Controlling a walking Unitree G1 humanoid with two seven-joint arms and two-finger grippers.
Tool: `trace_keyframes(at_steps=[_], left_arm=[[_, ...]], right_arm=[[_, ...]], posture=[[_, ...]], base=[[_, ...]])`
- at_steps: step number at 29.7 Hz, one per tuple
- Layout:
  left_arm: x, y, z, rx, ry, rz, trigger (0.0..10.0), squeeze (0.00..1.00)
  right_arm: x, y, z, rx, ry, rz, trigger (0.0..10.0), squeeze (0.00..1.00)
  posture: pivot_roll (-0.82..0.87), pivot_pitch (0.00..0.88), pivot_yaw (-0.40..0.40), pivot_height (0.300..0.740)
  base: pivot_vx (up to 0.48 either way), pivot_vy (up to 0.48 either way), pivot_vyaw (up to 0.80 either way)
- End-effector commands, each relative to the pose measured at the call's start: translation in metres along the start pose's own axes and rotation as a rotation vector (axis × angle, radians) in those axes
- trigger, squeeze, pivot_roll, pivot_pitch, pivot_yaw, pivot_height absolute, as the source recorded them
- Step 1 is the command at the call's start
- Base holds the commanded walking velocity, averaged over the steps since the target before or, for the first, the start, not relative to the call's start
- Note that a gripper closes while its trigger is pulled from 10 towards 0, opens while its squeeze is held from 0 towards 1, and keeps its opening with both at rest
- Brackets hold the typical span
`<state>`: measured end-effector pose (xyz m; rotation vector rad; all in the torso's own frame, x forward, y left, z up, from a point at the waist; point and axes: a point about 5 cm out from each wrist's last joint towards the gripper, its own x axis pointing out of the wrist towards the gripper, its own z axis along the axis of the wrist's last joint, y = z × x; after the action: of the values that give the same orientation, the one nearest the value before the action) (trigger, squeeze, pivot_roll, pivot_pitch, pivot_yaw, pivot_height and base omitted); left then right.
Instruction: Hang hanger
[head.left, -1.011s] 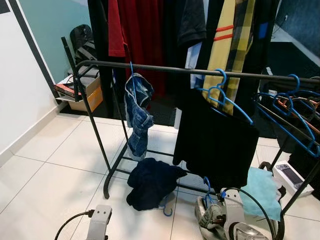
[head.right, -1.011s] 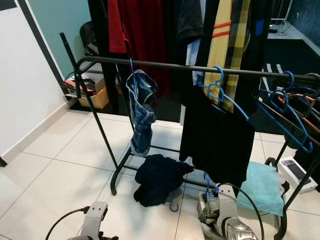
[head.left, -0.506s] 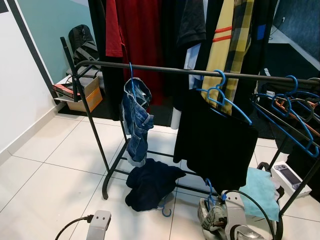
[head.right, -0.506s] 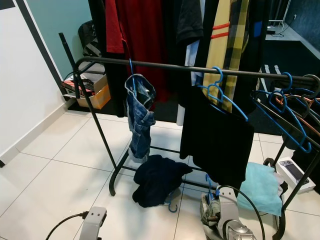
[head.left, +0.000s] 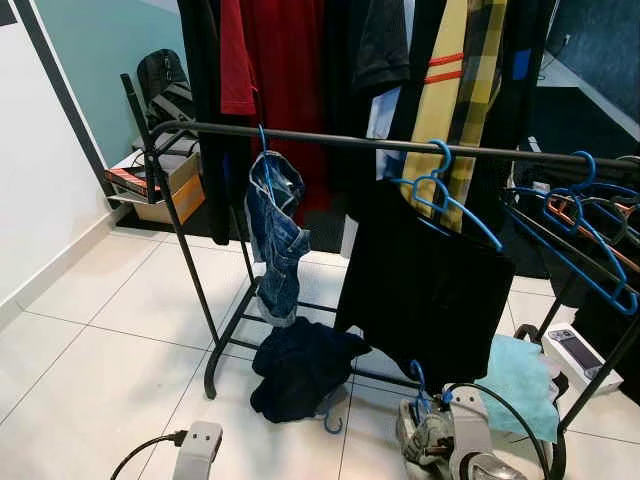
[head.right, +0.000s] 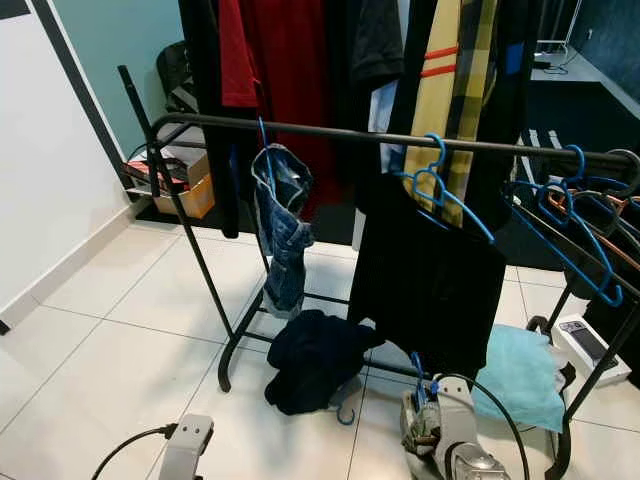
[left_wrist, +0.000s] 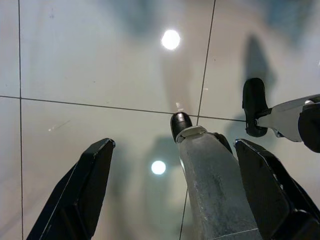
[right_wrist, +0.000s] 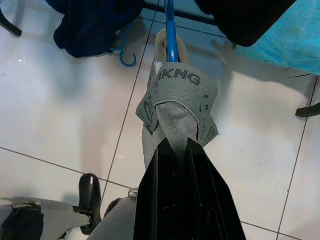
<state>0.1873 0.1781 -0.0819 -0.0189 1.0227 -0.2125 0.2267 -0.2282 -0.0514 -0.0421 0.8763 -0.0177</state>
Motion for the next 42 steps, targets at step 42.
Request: trace_keyframes(at_steps=[42], left_arm=[[-0.170, -0.004, 0.236, 0.866, -0.799, -0.981, 10.0, 0.00]], right_arm=[[-0.172, -0.020, 0.213, -0.689, -0.685, 1.011, 10.0, 0.00]], posture=[[-0.13, 0.000, 0.078, 0.740]], base=[[0.000, 0.000, 0.00]])
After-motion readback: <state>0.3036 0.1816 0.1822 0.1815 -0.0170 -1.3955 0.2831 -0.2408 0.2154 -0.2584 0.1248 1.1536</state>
